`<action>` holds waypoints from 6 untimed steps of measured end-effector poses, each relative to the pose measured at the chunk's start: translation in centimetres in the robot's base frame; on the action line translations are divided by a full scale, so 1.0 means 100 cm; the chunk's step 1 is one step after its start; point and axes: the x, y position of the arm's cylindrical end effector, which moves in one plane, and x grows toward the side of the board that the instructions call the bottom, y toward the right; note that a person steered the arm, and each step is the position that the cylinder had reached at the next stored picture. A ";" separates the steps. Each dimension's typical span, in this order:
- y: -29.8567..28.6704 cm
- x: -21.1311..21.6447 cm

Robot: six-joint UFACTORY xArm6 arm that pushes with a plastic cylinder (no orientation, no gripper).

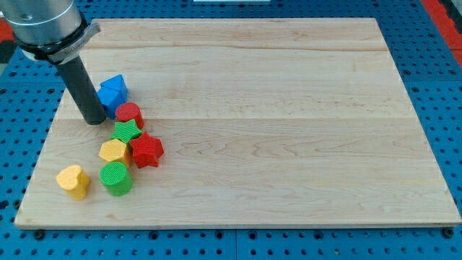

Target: Push the red circle diagonal top right to the blue triangle

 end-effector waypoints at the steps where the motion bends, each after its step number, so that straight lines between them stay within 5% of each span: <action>1: 0.004 0.001; 4: 0.020 0.038; 6: 0.079 0.003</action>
